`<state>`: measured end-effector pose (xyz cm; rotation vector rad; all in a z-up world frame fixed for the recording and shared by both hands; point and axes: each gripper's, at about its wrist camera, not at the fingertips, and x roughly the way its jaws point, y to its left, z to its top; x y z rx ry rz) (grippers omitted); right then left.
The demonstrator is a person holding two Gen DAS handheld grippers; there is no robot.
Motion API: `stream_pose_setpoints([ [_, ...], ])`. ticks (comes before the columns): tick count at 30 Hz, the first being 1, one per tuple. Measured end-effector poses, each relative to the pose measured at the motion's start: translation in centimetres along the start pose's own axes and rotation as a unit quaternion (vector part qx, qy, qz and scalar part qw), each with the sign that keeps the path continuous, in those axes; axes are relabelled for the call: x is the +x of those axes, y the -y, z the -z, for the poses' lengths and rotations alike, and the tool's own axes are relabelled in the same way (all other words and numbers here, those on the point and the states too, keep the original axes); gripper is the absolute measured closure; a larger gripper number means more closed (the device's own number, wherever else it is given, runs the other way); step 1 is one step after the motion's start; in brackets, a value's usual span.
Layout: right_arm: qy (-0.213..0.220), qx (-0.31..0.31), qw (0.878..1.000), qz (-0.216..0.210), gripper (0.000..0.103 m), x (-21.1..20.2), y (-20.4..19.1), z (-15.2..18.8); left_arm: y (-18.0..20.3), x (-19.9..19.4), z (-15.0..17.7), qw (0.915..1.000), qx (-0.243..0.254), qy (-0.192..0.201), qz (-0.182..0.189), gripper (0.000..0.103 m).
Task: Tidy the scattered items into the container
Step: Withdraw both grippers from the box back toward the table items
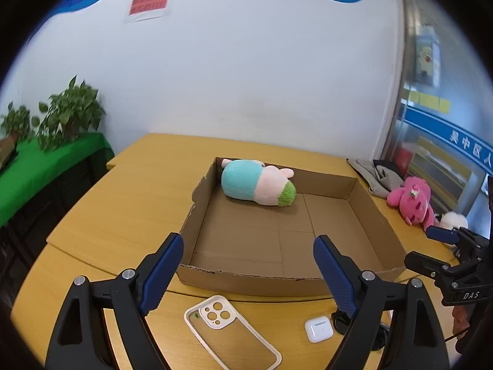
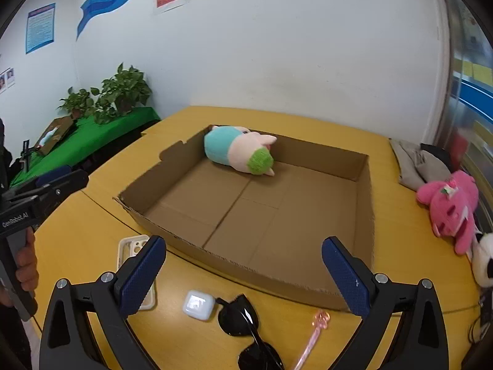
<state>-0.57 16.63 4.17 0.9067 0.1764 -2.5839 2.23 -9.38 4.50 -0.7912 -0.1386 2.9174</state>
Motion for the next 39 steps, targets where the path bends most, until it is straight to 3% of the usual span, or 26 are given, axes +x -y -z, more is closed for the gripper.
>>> stream_pose_setpoints([
  [9,0.003,0.040,0.999,0.018,0.000,-0.9,2.5,1.1,1.8,3.4,0.2,0.9984,0.035,-0.014,0.043,0.016],
  [15,-0.014,0.069,0.998,0.007,0.001,4.5,5.2,1.0,1.3,10.5,0.2,0.9955,0.056,-0.076,0.006,0.016],
  [19,-0.040,0.113,0.993,0.010,0.002,8.5,7.4,1.6,0.2,15.1,1.1,0.9902,0.042,-0.131,0.026,0.017],
  [24,-0.075,0.110,0.991,0.025,0.002,11.2,8.2,3.2,0.0,17.3,3.6,0.9823,0.041,-0.181,0.025,0.018],
  [35,-0.083,0.089,0.991,0.056,0.004,11.3,10.0,4.7,-0.5,15.3,5.0,0.9841,0.032,-0.170,0.039,0.018],
  [39,-0.084,0.104,0.990,0.051,0.003,10.8,10.4,4.6,-0.6,14.0,4.3,0.9895,0.044,-0.136,0.017,0.018],
])
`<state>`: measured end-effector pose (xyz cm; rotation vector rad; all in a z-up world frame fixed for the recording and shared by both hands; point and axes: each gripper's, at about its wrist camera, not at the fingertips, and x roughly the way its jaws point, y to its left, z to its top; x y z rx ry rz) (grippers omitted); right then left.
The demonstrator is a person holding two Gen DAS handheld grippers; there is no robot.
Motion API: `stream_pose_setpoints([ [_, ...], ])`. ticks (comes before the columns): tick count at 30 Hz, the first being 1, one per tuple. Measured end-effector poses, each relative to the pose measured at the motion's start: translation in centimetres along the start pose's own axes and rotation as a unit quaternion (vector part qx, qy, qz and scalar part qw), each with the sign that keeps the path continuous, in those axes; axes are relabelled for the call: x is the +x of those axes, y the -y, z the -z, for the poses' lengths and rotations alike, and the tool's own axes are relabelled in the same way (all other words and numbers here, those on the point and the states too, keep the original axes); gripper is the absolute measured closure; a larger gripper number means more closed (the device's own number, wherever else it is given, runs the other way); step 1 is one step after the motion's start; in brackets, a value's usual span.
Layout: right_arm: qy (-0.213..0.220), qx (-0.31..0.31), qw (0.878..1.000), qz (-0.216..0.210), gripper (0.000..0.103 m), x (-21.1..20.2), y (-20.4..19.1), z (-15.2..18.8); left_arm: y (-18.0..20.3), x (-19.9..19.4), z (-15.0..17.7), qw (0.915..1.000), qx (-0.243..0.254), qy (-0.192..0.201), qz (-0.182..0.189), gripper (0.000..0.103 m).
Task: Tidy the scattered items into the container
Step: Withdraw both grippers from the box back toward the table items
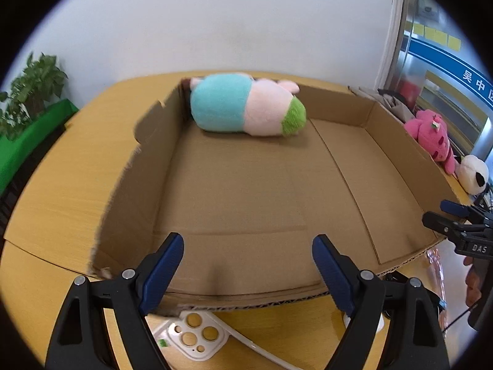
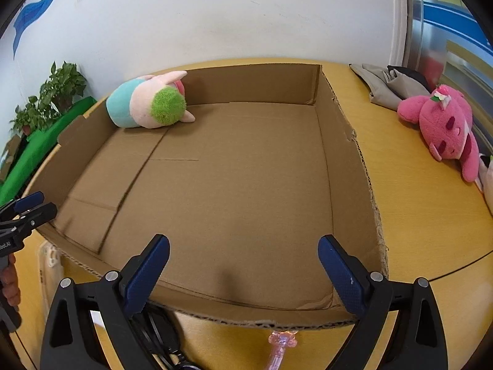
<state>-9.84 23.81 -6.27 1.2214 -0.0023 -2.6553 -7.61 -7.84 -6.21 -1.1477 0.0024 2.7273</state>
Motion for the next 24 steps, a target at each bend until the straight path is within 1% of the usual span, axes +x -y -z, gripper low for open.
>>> stream_pose_setpoints([
  [2,0.010,0.000,1.000,-0.003,0.000,-0.8,0.0,0.0,-0.3,-1.4,-0.1,0.9997,-0.007,0.022,-0.003,0.016],
  [4,0.017,0.003,1.000,-0.006,0.000,-1.7,-0.2,0.2,-0.6,-3.2,0.1,0.9989,-0.017,0.041,0.012,0.016],
  [6,0.016,-0.001,1.000,-0.005,0.000,-2.5,-0.6,0.6,-0.9,-4.5,0.4,0.9983,-0.022,0.047,0.025,0.016],
  [12,0.024,-0.045,0.999,0.007,0.000,-4.4,-3.0,2.1,-0.2,-6.0,2.5,0.9980,-0.019,0.030,0.053,0.016],
  [15,0.011,-0.051,0.999,-0.006,0.000,-4.8,-3.7,3.1,0.8,-6.2,3.6,0.9975,-0.015,0.022,0.066,0.016],
  [18,0.009,-0.058,0.998,-0.001,0.000,-5.4,-3.9,4.1,1.7,-6.0,4.4,0.9964,-0.013,0.010,0.084,0.016],
  [22,-0.013,-0.066,0.998,-0.009,0.000,-5.3,-3.8,5.8,3.2,-5.5,5.1,0.9946,-0.004,-0.002,0.104,0.016],
  [24,-0.026,-0.067,0.997,-0.009,0.000,-5.1,-3.1,6.9,3.9,-5.2,5.2,0.9926,-0.004,-0.007,0.121,0.016],
])
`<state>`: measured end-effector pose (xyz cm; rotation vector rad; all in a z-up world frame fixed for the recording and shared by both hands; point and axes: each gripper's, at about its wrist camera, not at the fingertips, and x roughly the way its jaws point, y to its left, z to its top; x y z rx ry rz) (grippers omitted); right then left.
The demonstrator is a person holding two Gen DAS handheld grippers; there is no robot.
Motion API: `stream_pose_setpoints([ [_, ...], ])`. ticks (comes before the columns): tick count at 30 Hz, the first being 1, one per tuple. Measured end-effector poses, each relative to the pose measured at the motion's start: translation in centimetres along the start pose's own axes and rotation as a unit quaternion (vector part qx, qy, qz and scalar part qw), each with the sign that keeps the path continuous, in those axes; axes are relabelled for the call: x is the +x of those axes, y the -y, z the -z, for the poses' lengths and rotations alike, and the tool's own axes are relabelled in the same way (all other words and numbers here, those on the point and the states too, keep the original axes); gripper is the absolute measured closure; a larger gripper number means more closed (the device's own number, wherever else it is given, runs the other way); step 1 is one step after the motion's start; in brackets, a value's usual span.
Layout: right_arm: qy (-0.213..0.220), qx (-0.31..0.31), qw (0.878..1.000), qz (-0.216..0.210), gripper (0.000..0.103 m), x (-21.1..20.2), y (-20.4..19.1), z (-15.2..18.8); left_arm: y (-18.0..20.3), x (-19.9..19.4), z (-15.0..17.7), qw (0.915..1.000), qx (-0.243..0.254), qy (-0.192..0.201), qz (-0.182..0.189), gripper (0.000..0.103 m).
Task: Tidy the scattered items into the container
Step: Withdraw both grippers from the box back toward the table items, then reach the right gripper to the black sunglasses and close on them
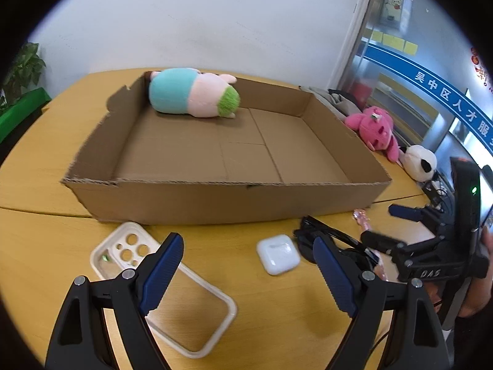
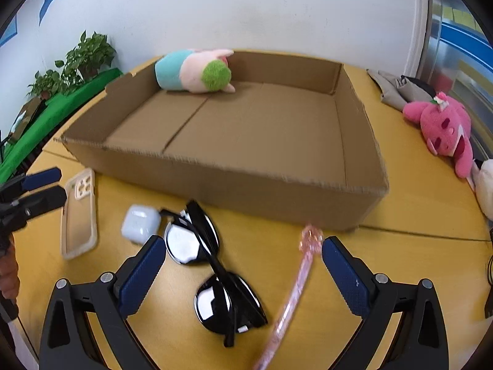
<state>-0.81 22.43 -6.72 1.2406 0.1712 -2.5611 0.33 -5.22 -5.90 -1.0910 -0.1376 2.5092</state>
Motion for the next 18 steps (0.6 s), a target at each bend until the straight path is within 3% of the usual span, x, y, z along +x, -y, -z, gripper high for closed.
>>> stream_pose_setpoints([
  [7,-0.026,0.009,0.999,-0.027,0.001,0.3,2.0,3.2,2.2,1.7,0.6,0.9991,0.004,-0.023,0.036,0.016],
  [13,-0.017,-0.051,0.997,-0.054,0.003,0.0,-1.1,3.2,3.8,2.7,1.1,0.9981,0.012,-0.041,0.045,0.016],
  [16,-0.025,-0.071,0.996,-0.052,0.009,0.8,-2.7,2.8,4.4,2.9,1.4,0.9979,0.017,-0.048,0.041,0.016],
  [18,-0.036,-0.086,0.994,-0.050,0.018,1.5,-3.6,2.8,4.5,2.8,1.6,0.9979,0.016,-0.050,0.038,0.016],
])
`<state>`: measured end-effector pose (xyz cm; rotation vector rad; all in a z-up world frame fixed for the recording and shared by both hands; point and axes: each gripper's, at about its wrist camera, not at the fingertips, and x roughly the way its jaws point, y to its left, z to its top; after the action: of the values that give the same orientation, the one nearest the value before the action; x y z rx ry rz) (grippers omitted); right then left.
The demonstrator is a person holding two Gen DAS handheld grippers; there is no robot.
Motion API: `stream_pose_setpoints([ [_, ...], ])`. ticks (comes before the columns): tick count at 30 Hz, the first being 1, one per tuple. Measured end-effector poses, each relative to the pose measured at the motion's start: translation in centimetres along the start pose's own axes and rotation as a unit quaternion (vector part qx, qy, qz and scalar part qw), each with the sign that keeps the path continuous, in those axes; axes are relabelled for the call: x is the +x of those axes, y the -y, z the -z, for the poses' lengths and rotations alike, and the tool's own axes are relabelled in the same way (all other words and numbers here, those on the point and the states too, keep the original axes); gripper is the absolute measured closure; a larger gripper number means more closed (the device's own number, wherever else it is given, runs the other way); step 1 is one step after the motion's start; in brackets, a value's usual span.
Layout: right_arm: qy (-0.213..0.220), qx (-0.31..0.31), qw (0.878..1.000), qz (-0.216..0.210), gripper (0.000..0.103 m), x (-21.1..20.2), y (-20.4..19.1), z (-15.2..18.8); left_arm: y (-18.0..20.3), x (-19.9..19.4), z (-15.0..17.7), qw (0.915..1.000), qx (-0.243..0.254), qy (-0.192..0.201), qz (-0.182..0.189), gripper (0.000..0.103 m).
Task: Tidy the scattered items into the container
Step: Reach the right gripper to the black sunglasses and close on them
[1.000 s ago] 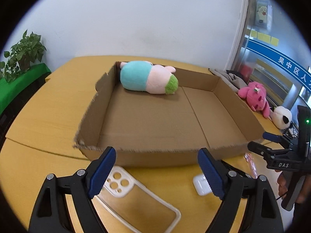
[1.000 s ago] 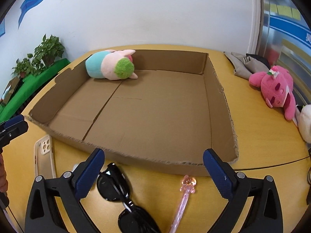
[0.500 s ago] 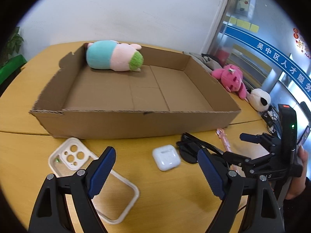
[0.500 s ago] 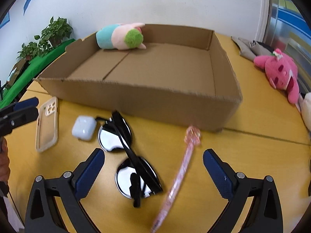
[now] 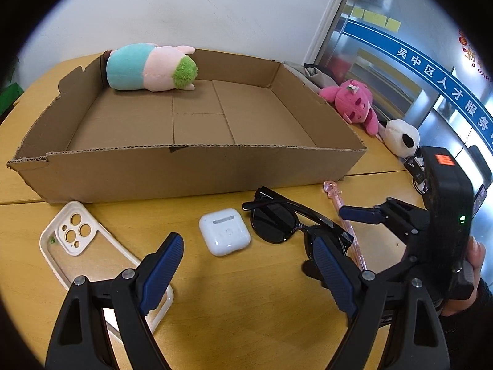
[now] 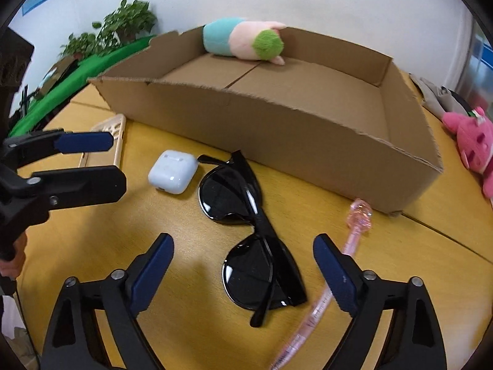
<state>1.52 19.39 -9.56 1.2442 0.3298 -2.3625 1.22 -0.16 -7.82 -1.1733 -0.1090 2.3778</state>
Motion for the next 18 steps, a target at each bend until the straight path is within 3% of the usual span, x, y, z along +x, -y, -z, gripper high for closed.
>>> stream_pose_setpoints([
  [1,-0.007,-0.005,1.000,0.000,0.022,0.4,-0.2,0.1,0.0,-0.1,0.2,1.0000,-0.001,0.000,-0.001,0.016],
  [3,-0.024,-0.002,1.000,-0.005,0.044,1.2,-0.2,0.3,-0.1,-0.3,0.4,1.0000,-0.002,-0.001,-0.005,0.016],
  [4,-0.025,-0.001,1.000,-0.005,0.049,1.3,-0.1,0.4,-0.3,-0.3,0.6,1.0000,-0.003,-0.002,-0.007,0.016],
  [7,-0.027,0.014,0.999,-0.012,0.050,1.2,0.4,0.5,-0.7,-0.2,1.0,0.9999,-0.014,-0.007,-0.006,0.016],
  [9,-0.024,0.018,1.000,-0.009,0.060,0.9,0.5,0.7,-0.9,-0.1,1.2,0.9998,-0.020,-0.009,-0.003,0.016],
  [10,-0.016,0.022,1.000,-0.015,0.067,0.5,0.6,0.7,-0.9,0.0,1.2,0.9997,-0.021,-0.010,-0.002,0.016],
  [11,-0.012,0.030,0.999,-0.026,0.092,0.1,0.7,0.7,-1.0,0.0,1.1,0.9997,-0.023,-0.011,0.002,0.016],
  [18,-0.009,0.049,0.998,-0.038,0.093,-1.0,0.8,1.3,-1.0,0.7,1.0,0.9980,-0.044,-0.020,0.040,0.016],
])
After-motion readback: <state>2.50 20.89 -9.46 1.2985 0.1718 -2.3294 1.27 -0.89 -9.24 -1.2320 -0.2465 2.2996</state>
